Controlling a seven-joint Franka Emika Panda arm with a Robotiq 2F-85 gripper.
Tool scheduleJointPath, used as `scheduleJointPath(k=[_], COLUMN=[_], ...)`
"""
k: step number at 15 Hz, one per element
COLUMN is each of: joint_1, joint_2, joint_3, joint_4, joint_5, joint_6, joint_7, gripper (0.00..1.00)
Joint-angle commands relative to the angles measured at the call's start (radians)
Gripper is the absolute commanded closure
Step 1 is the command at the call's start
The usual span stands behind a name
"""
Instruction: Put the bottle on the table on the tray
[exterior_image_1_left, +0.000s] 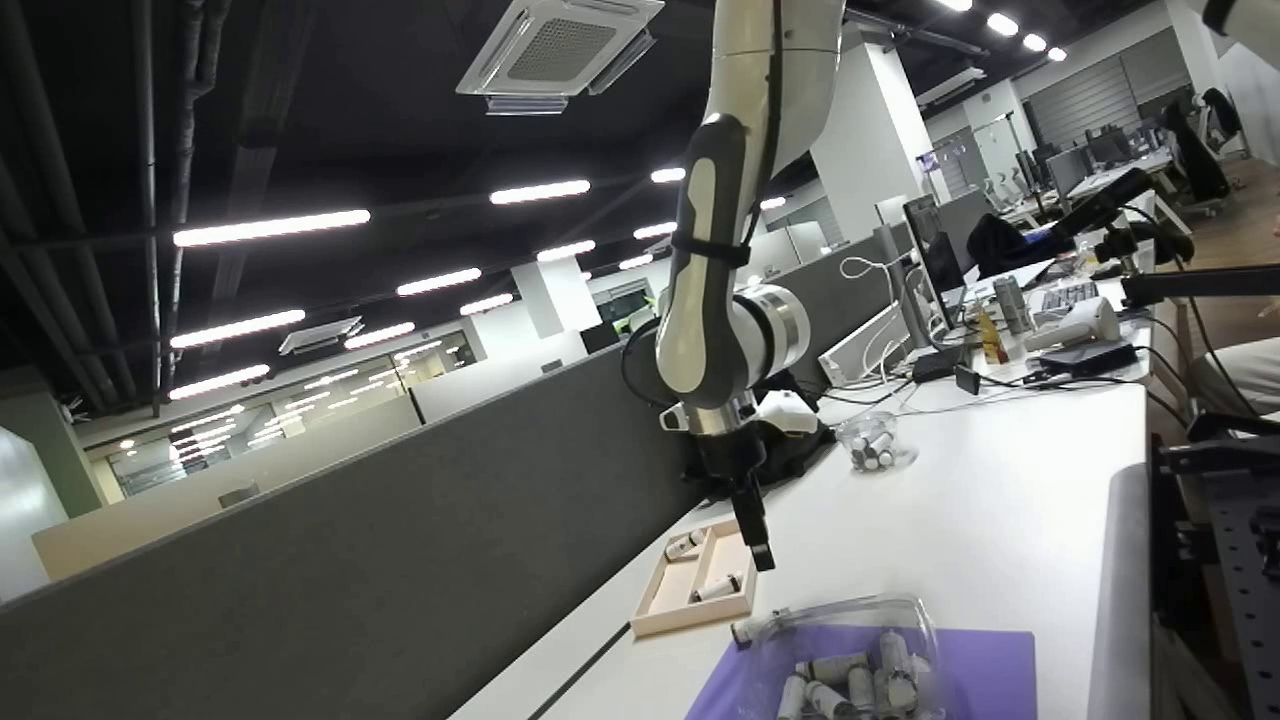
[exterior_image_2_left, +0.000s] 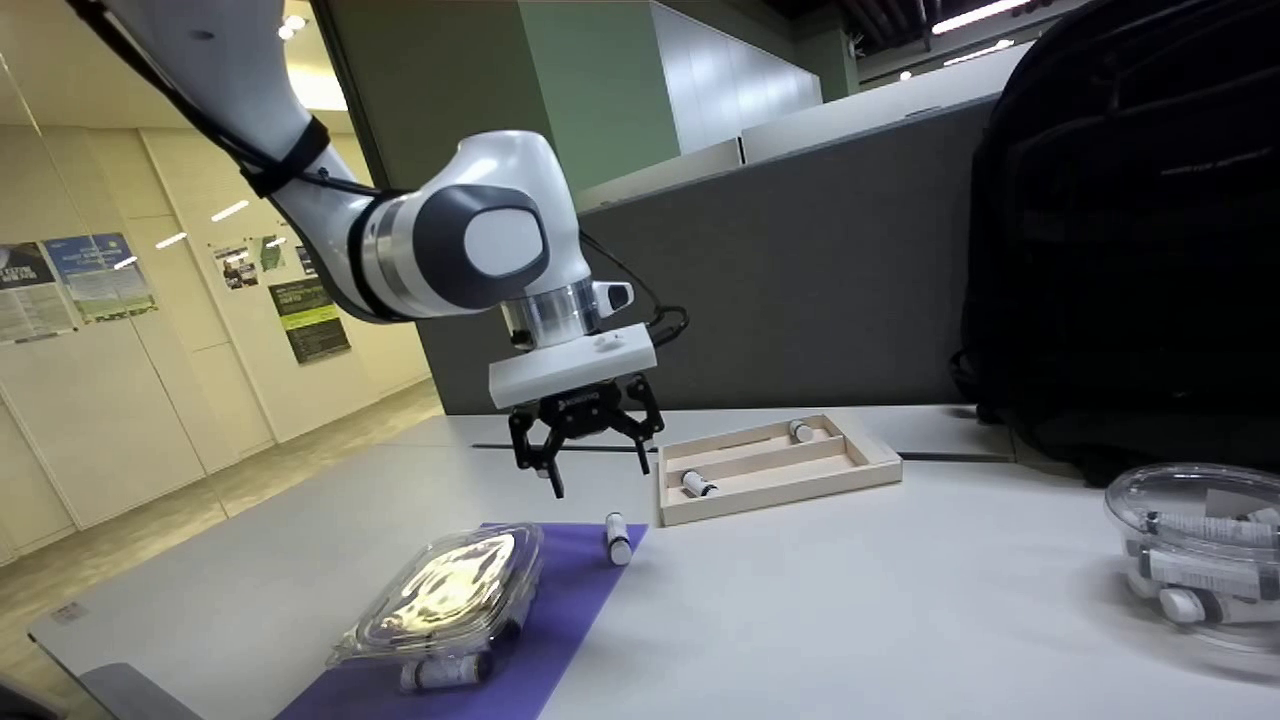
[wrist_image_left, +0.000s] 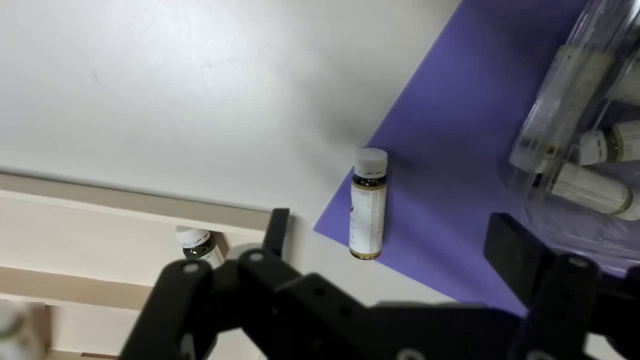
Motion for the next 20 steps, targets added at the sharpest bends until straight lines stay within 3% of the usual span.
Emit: scheduleJointPath(k=[1, 16, 17, 18, 20], joint_1=[-0.024, -0.01, -0.013, -0.016, -0.019], joint_2=[0.044, 0.256, 0.266, 0.273, 0.284], joint_3=[0.023, 0.029, 0.036, 0.042, 0.052], joint_4=[0.016, 0.167, 0.178, 0.185, 0.197], joint_5=[-0.046, -0.162, -0.163, -0.166, -0.165], joint_6=[0.009, 0.041, 0.038, 0.04, 0.042], joint_7=[0.026, 0.078, 0.078, 0.08, 0.079], gripper=[0.0, 0.0, 0.25, 0.25, 0.4])
